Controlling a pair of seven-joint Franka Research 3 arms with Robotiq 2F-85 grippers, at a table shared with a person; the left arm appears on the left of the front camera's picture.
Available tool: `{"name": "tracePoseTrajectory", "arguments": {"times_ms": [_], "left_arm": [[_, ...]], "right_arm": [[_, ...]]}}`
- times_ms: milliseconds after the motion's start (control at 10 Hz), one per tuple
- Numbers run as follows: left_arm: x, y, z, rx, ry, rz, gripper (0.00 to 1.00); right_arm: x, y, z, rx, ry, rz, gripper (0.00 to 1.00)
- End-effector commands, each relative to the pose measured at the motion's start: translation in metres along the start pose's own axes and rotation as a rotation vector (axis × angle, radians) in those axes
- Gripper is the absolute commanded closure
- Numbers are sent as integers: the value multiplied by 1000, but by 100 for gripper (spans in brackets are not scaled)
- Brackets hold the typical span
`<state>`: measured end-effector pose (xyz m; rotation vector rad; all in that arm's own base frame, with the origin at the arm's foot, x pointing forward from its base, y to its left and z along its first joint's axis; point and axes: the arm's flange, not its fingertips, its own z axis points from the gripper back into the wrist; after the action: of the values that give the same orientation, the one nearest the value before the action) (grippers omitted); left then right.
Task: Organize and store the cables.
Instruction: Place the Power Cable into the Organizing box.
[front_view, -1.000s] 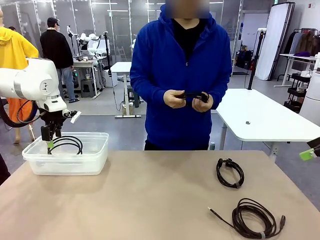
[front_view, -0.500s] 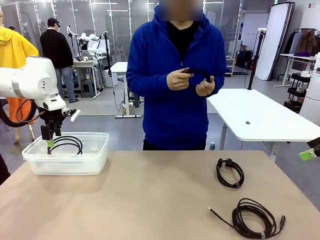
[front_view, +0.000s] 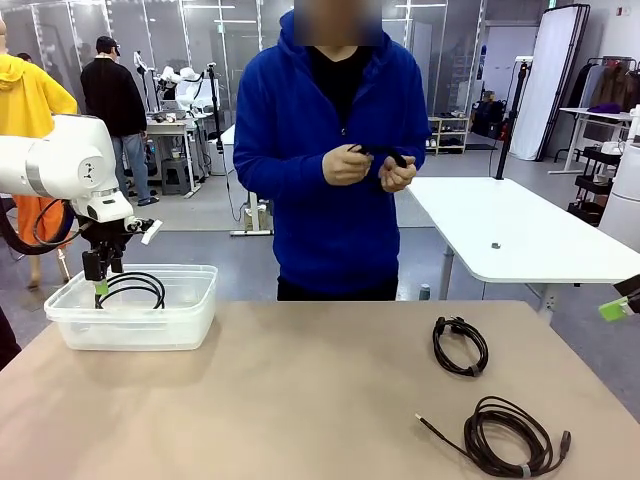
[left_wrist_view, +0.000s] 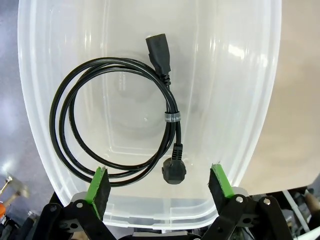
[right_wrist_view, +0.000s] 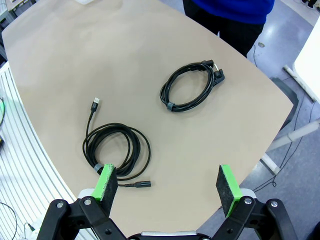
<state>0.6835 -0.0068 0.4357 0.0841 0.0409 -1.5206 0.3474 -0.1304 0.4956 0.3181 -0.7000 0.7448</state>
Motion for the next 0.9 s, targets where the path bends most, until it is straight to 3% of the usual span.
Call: {"name": "tracePoseTrajectory", "arguments": {"times_ms": [0,400,600,800], "left_arm": [[-1,0,0,-1,9,-13,0],[0,0,0,0,0,0,0],[0,-25,57,35,-71,32,0],[-12,-61,96,29,-222,80,0]], "right_arm": [[2,0,0,-4,-2,-17,0],[2,0,0,-4,-2,-17,0],[2,0,0,-4,-2,-17,0],[2,0,0,-4,-2,-17,0]]}}
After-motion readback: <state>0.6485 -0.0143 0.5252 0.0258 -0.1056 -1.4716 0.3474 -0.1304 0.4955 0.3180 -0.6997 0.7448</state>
